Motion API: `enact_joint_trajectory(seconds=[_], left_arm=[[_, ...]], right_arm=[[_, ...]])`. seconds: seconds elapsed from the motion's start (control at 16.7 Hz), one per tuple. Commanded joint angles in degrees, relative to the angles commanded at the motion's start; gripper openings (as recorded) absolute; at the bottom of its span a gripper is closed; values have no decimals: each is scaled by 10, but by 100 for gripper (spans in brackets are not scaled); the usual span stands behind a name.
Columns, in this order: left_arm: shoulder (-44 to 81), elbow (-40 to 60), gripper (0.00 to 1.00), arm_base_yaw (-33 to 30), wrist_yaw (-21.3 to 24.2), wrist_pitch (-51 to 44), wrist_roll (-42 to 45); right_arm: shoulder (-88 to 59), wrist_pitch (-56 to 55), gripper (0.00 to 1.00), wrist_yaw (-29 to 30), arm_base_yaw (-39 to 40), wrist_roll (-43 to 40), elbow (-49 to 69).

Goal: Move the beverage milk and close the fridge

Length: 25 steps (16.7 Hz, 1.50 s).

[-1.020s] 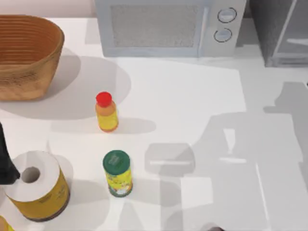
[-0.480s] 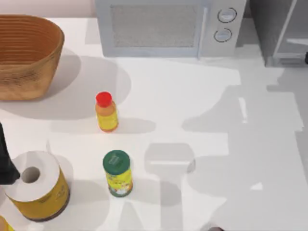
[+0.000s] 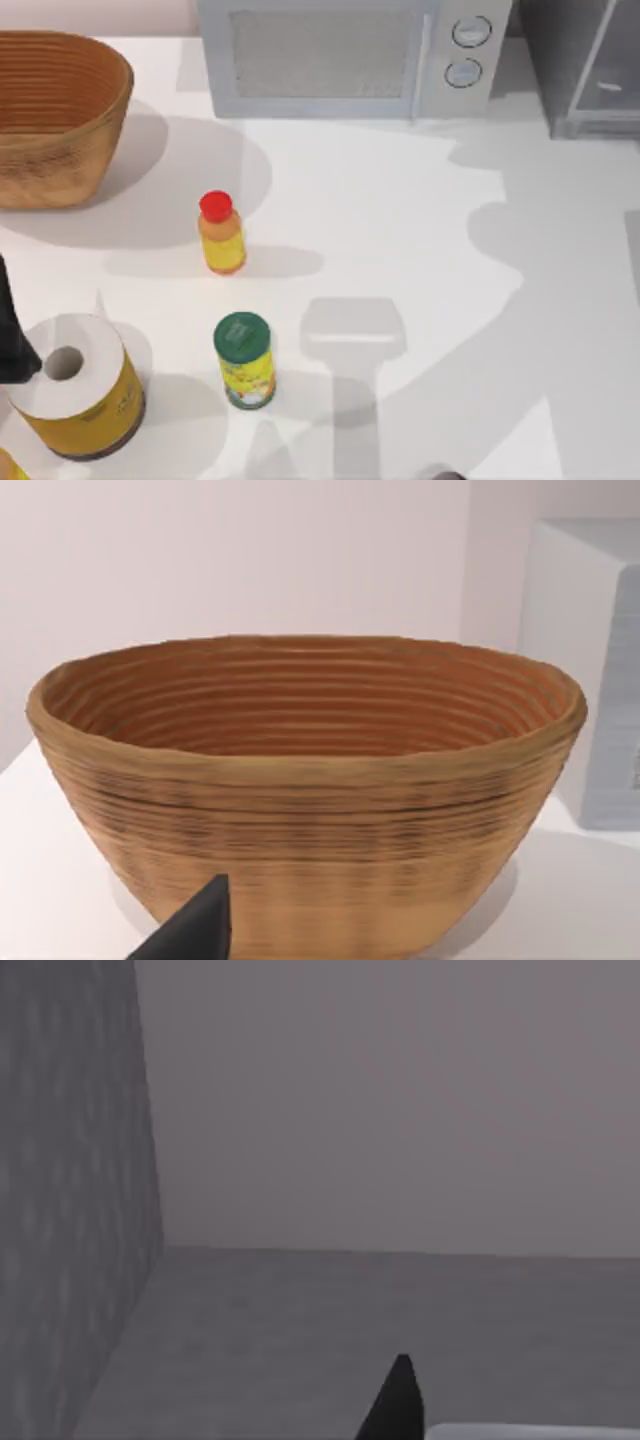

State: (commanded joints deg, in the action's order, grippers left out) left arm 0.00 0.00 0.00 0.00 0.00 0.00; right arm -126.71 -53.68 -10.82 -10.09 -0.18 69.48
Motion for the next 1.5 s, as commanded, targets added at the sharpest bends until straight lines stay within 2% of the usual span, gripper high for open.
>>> enact_joint_trajectory(seconds=[0.18,0.84,1.5], left_arm=[[0,0,100,0,0,0,0],[0,0,100,0,0,0,0],[0,0,100,0,0,0,0]], right_arm=[[-31,20,0,-17,-19,-2,32],[-31,20,0,-17,-19,-2,32],[-31,20,83,-17,-19,-2,32]])
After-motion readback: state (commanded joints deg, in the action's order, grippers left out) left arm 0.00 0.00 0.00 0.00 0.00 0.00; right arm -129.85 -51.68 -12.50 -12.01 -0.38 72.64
